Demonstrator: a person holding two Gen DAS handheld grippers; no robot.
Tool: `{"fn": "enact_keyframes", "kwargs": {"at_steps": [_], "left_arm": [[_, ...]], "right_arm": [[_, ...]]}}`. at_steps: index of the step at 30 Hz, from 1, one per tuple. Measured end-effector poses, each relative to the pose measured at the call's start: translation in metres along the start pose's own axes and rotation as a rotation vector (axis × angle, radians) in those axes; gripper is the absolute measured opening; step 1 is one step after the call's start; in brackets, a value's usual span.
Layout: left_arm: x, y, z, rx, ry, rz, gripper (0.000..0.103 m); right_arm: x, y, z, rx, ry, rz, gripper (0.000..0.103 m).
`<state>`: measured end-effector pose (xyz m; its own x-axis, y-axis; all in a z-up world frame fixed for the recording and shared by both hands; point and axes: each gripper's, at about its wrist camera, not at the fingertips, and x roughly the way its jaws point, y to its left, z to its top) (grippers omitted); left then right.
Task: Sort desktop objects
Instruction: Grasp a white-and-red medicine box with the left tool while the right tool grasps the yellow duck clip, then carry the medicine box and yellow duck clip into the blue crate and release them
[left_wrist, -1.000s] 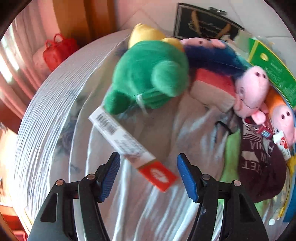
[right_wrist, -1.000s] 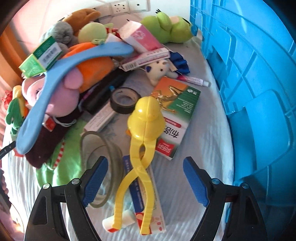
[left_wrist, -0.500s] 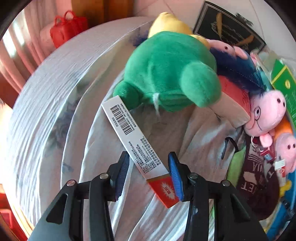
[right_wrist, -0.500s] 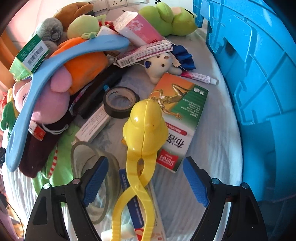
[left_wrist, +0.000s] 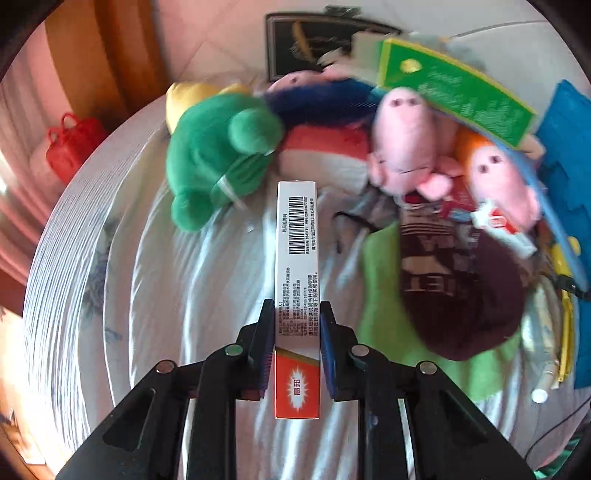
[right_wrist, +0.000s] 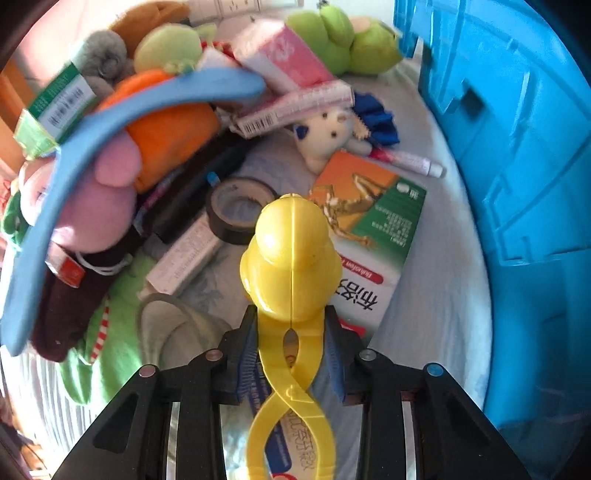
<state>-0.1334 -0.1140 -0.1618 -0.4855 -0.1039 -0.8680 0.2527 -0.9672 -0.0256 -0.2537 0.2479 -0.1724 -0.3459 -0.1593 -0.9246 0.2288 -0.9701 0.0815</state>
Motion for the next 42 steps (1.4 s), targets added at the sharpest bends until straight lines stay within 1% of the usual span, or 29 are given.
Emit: {"fn": "enact_keyframes", "kwargs": {"at_steps": [2,6,9,14,17,23,26,33,35,38,39,42], "left_arm": [[-0.01,-0.008,0.002,0.018,-0.03,-0.025,0.022],[-0.042,-0.028,0.005,0.053,-0.116,-0.055,0.022],[-0.064,-0.036,0.006,0.081,-0.172,-0.075,0.022],[-0.097,-0.051,0.008,0.113,-0.243,-0.108,0.022],[-0.119,-0.068,0.013,0.14,-0.299,-0.128,0.022],[-0.16,-0.114,0.025,0.202,-0.403,-0.208,0.022],[-0.18,-0.145,0.032,0.24,-0.45,-0.255,0.022],[-0.225,-0.237,0.05,0.325,-0.535,-0.393,0.022],[-0.237,-0.262,0.052,0.346,-0.548,-0.425,0.022],[-0.258,-0.304,0.055,0.371,-0.561,-0.493,0.022],[-0.267,-0.319,0.055,0.381,-0.57,-0.513,0.022],[-0.289,-0.363,0.058,0.405,-0.605,-0.542,0.022]], "right_arm": [[-0.016,0.004,-0.003,-0.01,-0.037,0.021,0.033],[-0.052,0.018,-0.009,-0.041,-0.112,0.042,0.033],[-0.084,0.031,-0.014,-0.063,-0.18,0.056,0.033],[-0.143,0.045,-0.019,-0.104,-0.315,0.061,0.033],[-0.171,0.045,-0.021,-0.115,-0.386,0.061,0.033],[-0.238,0.039,-0.032,-0.122,-0.539,0.056,0.033],[-0.271,0.029,-0.038,-0.115,-0.61,0.048,0.033],[-0.349,-0.02,-0.052,-0.056,-0.773,-0.035,0.033],[-0.367,-0.035,-0.054,-0.036,-0.804,-0.061,0.033],[-0.391,-0.065,-0.06,-0.001,-0.843,-0.039,0.034],[-0.4,-0.077,-0.062,0.009,-0.86,-0.045,0.033],[-0.418,-0.101,-0.064,0.018,-0.899,-0.109,0.032]]}}
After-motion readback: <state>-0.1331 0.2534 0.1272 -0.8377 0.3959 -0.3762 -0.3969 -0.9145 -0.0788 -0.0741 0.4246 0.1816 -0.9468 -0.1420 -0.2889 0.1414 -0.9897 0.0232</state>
